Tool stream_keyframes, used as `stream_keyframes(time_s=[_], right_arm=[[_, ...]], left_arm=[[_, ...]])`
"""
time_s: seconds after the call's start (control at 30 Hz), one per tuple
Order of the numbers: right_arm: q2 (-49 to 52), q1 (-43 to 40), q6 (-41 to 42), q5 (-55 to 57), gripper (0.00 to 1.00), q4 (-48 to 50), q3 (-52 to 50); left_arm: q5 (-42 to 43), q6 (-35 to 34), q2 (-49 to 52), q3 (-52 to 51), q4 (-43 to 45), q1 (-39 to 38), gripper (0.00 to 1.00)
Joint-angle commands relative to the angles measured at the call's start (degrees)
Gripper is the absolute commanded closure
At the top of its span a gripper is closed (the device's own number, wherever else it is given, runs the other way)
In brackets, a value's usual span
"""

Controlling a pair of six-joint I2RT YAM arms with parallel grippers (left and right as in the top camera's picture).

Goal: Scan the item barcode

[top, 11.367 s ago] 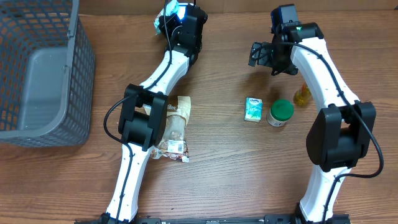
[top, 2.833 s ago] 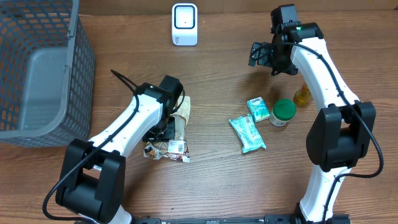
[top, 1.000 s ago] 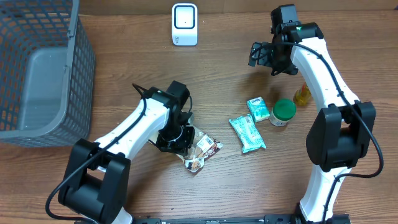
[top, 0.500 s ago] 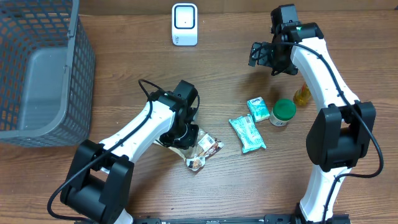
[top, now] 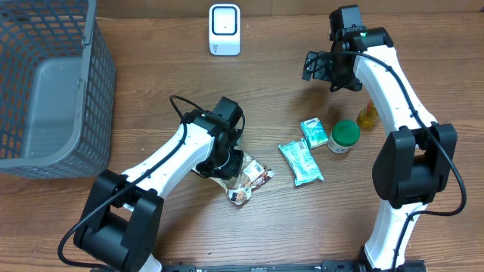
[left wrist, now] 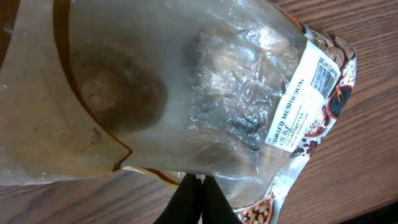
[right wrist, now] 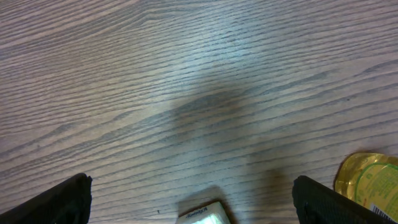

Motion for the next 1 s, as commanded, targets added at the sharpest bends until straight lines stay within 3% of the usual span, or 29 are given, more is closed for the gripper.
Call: stream_keyframes(time_s=[0.0,0.23,0.33,0.53,0.63,0.97], right_arm=[[-1.6,0.2,-0.4,0.7,0.00,0.2,0.9],[-1.6,0.2,-0.4,0.7,0.00,0.2,0.9],[-1.6,0.2,-0.4,0.7,0.00,0.2,0.9],[-1.6,0.2,-0.4,0.7,0.00,0.2,0.9],[-1.6,0.2,-0.4,0.7,0.00,0.2,0.9],[-1.6,0.2,-0.4,0.7,0.00,0.2,0.9]], left_arm=[[-0.7,-0.5,0.6,0.2,-1.1,-0.5,0.96],[-1.4,-0.1,0.5,9.4,-6.8,-0.5,0.94],[-1.5,-0.1,0.5,10.3,-6.4,-0.6,0.79],[-2.1,3.8,0.7,9.0,-5.4,-3.0,0.67],[-6.6,3.9,0.7,7.7,-4.1,-5.1,0.58],[-10.2,3.7,0.7,3.4,1.1,-8.1,0.58]])
